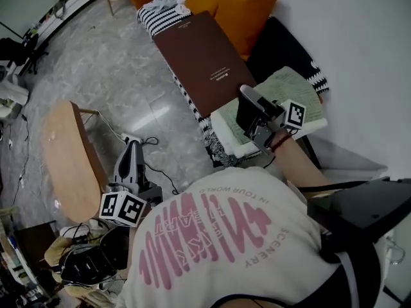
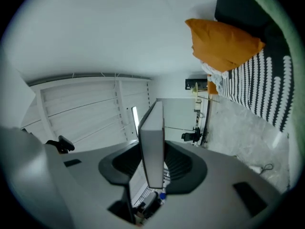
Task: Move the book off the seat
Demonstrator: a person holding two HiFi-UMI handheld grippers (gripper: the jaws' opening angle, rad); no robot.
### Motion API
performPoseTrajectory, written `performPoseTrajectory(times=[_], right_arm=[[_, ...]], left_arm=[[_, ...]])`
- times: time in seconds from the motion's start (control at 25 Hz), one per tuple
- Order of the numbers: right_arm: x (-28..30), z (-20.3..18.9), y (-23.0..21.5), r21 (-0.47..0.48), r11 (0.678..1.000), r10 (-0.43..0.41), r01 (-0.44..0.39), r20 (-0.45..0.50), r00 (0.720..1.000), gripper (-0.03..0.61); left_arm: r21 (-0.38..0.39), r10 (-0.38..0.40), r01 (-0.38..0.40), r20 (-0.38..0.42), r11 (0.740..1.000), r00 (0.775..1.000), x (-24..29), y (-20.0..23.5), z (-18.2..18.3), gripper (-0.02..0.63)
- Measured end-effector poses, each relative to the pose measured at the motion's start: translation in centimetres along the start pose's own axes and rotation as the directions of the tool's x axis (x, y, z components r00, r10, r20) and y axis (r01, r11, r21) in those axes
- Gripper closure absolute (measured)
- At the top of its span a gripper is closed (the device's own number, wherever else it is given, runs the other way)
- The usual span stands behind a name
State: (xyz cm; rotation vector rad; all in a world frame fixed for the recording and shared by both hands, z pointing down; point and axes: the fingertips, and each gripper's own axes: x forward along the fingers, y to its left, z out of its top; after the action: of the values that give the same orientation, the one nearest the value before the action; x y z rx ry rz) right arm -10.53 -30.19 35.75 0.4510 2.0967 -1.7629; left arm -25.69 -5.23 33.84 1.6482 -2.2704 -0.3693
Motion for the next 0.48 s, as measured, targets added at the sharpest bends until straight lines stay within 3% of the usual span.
performPoseTrajectory(times=[0.24, 0.36, 0.48], right_arm=[[5.7, -2.9, -1.7, 0.084, 0.996, 0.023, -0.006, -0.201, 0.979, 0.42], [7.4, -4.6, -2.6, 0.133, 0.991, 0.035, 0.005, -0.294, 0.955, 0.42], [9.4, -7.3, -3.3, 0.186, 0.982, 0.043, 0.037, -0.405, 0.913, 0.42]], left_arm=[[-0.054, 0.222, -0.218, 0.074, 0.974, 0.972, -5.7, 1.9, 0.8, 0.606], [-0.083, 0.315, -0.307, 0.106, 0.948, 0.943, -7.8, 2.1, 0.8, 0.606], [-0.133, 0.417, -0.401, 0.134, 0.907, 0.899, -10.9, 1.8, 0.5, 0.606]])
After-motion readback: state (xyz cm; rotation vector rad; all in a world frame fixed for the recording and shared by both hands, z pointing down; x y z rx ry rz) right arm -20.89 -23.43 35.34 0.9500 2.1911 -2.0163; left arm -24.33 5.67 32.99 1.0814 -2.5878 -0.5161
